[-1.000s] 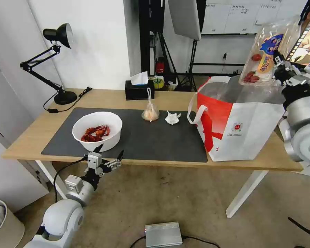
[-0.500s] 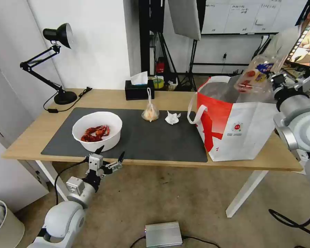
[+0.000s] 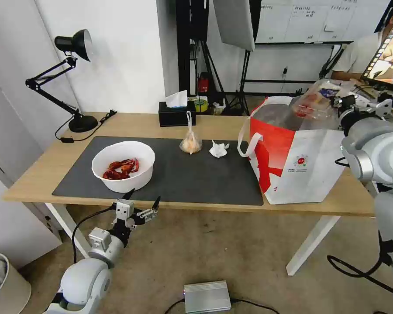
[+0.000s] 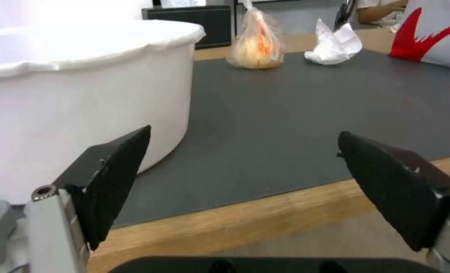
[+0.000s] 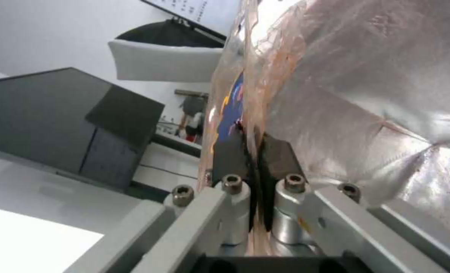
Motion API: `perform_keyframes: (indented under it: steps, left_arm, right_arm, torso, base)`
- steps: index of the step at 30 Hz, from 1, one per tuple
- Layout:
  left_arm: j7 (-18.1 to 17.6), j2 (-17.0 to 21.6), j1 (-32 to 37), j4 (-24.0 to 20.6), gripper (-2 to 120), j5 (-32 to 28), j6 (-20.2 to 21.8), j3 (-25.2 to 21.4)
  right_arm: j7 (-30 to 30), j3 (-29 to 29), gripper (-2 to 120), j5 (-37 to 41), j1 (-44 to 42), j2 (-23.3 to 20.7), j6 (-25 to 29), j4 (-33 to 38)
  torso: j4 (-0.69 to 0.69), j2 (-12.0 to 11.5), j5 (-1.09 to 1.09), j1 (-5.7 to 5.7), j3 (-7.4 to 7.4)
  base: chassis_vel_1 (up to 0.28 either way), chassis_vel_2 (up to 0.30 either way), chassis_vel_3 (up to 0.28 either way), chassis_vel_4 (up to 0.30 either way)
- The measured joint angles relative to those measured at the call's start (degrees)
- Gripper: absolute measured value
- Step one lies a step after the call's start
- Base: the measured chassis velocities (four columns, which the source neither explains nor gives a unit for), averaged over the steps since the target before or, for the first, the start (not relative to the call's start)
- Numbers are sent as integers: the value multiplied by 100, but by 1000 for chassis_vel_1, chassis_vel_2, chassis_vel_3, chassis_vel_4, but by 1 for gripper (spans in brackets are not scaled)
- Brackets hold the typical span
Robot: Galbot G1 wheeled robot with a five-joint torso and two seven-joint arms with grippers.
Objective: Pick up the trash from the table and place it into the takeout bag.
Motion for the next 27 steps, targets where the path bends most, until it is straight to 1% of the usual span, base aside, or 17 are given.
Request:
perform_keyframes:
  steps: [7, 8, 9, 10, 11, 14, 15, 17, 18, 19, 20, 22, 23, 24, 25, 26, 27]
  left_arm:
    - [27, -10, 4, 40, 100, 30, -70, -5]
    - [31, -13, 7, 43, 100, 34, -77, -8]
    - [36, -16, 11, 45, 100, 37, -82, -11]
    - [42, -22, 18, 52, 100, 47, -87, -15]
    - [42, -22, 18, 52, 100, 47, -87, -15]
    - [130, -49, 27, 71, 100, 59, -101, -21]
    - [130, -49, 27, 71, 100, 59, -101, -21]
    - [159, -53, 3, 121, 100, 84, -112, 12]
    - [160, -50, -6, 127, 100, 87, -113, 23]
    - [160, -50, -6, 127, 100, 87, -113, 23]
    - [160, -46, -11, 128, 100, 88, -114, 27]
    - [160, -25, -18, 128, 100, 89, -115, 31]
    - [160, -25, -18, 128, 100, 89, -115, 31]
    - [161, -15, -21, 128, 100, 89, -116, 25]
    - [161, -14, -21, 128, 100, 89, -117, 20]
    - [161, -9, -22, 128, 100, 81, -120, -5]
    - [161, -9, -22, 128, 100, 81, -120, -5]
  right_arm:
    - [27, -24, 1, -46, 15, 113, -15, -52]
    - [27, -29, 3, -48, 15, 123, -21, -52]
    - [27, -31, 6, -49, 15, 132, -26, -52]
    - [19, -31, 14, -52, 15, 151, -35, -52]
    - [19, -31, 14, -52, 15, 151, -35, -52]
    - [0, -22, 27, -55, -20, 162, -59, -50]
    - [0, -22, 27, -55, -20, 162, -59, -50]
    - [-26, 4, 37, -60, -91, 159, -80, -49]
    - [-33, 16, 40, -61, -119, 156, -83, -39]
    - [-33, 16, 40, -61, -119, 156, -83, -39]
    - [-38, 25, 43, -62, -138, 153, -85, -26]
    - [-73, 55, 55, -63, -222, 133, -87, 30]
    - [-73, 55, 55, -63, -222, 133, -87, 30]
    - [-189, 89, 62, -62, -281, 125, -98, 64]
    - [-247, 102, 64, -60, -304, 124, -108, 78]
    - [-690, 180, 72, -22, -446, 97, -197, 182]
    - [-690, 180, 72, -22, -446, 97, -197, 182]
  torso:
    - [0, 0, 0, 0, 0]
    - [0, 0, 0, 0, 0]
    - [0, 0, 0, 0, 0]
    - [0, 0, 0, 0, -1]
    - [0, 0, 0, 0, -1]
    - [0, 0, 0, 0, -1]
    - [0, 0, 0, 0, -1]
    - [0, 0, 0, 0, 0]
    - [0, 0, 0, 0, 0]
    - [0, 0, 0, 0, 0]
    - [0, 0, 0, 0, 0]
    - [0, 1, 0, 0, -1]
    - [0, 1, 0, 0, -1]
    - [0, 0, 0, 0, 0]
    - [0, 0, 0, 0, -1]
    - [0, 0, 1, 0, 0]
    - [0, 0, 1, 0, 0]
  base:
    - [0, 0, 0, 0]
    - [0, 0, 0, 0]
    - [0, 0, 0, 0]
    - [0, 0, 0, 0]
    - [0, 0, 0, 0]
    - [0, 0, 0, 0]
    - [0, 0, 0, 0]
    - [0, 0, 0, 0]
    - [0, 0, 0, 0]
    - [0, 0, 0, 0]
    - [0, 0, 0, 0]
    - [0, 0, 0, 0]
    - [0, 0, 0, 0]
    - [0, 0, 0, 0]
    - [0, 0, 0, 0]
    - [0, 0, 0, 0]
    - [0, 0, 0, 0]
